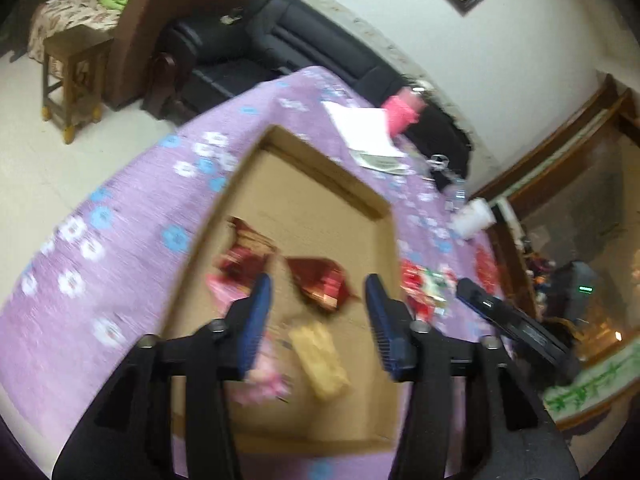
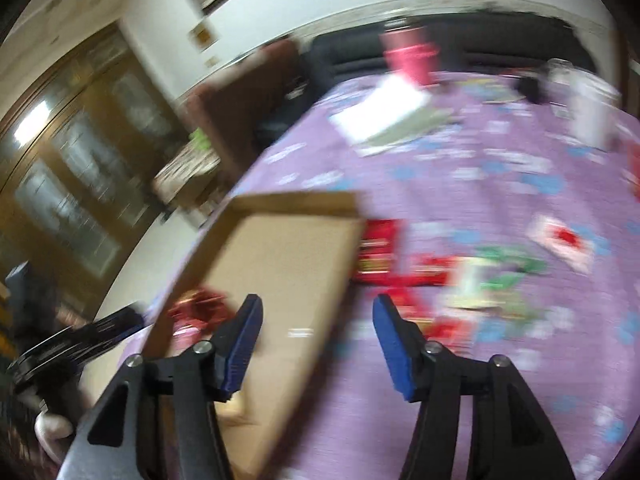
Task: Organize snacks
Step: 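Drop the brown packet into the tray with left tool while right drops red foil, then grasp the white-and-red printed packet with the right tool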
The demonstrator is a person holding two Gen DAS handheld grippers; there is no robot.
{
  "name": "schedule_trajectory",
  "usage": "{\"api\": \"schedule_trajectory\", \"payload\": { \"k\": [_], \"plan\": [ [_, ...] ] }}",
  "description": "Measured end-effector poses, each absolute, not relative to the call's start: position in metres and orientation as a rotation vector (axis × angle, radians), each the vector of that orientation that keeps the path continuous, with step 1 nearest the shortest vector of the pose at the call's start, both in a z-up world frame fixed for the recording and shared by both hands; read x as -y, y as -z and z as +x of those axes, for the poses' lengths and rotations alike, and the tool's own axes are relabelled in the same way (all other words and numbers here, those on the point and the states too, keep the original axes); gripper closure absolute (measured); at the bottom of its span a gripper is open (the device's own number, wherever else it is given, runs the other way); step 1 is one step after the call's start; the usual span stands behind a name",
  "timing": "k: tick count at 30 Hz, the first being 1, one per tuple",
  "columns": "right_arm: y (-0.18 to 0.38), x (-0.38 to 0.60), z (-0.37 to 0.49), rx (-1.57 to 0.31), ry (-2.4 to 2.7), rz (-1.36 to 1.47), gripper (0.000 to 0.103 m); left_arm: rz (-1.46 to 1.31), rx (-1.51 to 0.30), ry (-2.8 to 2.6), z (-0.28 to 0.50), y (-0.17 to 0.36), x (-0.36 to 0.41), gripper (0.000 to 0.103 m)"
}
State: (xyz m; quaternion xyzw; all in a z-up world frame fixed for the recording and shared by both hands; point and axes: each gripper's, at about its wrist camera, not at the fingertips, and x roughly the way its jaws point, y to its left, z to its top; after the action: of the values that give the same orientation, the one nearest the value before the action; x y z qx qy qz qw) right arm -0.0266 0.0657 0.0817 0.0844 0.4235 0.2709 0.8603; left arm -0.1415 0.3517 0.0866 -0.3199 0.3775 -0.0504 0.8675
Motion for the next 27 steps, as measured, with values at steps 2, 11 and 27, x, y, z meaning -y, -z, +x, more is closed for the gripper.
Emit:
{"api": "schedule_trajectory", "payload": {
  "k": [2, 11, 27],
  "plan": [
    [-0.075, -0.034, -0.019, -0.898, -0.486, 0.204, 0.041, -0.665, -0.768, 0.134, -0.148, -0.093, -0.337, 0.037],
    [-0.034, -0.012, -0.015, -0.977, -0.431, 0.221, 0.041, -0.625, -0.831, 0.211, -0.138, -0.094, -0.286, 0.037],
    [-0.01, -0.036, -0.011, -0.926, -0.338, 0.017, 0.073, -0.513, -0.906, 0.229, -0.122, -0.089, -0.229, 0.037]
  ]
}}
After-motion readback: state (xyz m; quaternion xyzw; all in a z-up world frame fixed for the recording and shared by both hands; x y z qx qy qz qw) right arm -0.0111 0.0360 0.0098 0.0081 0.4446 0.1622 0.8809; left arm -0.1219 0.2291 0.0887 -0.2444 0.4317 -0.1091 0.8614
